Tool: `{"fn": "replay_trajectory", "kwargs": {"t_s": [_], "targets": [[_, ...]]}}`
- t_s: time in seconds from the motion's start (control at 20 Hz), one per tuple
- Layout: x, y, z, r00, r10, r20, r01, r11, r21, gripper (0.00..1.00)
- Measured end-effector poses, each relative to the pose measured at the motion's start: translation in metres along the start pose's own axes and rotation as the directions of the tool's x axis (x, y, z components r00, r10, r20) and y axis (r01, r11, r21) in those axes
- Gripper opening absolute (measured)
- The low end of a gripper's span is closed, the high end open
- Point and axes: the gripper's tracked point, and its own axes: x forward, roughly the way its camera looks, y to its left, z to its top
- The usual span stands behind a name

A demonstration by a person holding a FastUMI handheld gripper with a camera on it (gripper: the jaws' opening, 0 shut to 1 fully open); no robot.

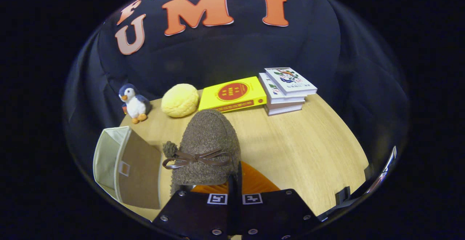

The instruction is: Open the storage box then place both shoes into the box .Put the left shoe in first, then the right shoe, with the right side of both shoes facing outward in a uniform manner.

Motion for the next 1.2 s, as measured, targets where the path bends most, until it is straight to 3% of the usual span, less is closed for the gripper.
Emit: {"fn": "replay_trajectory", "kwargs": {"t_s": [0.4, 0.65, 1.05, 1.2], "targets": [[-0.046, 0.161, 0.020, 0.996, 0.081, 0.047, -0.080, 0.997, -0.022, 0.00], [-0.047, 0.222, 0.006, 0.996, 0.083, 0.027, -0.081, 0.995, -0.065, 0.01], [-0.026, 0.244, -0.020, 1.000, 0.012, -0.026, -0.015, 0.990, -0.137, 0.03], [-0.024, 0.242, -0.024, 0.999, -0.008, -0.034, 0.003, 0.988, -0.155, 0.18]]}}
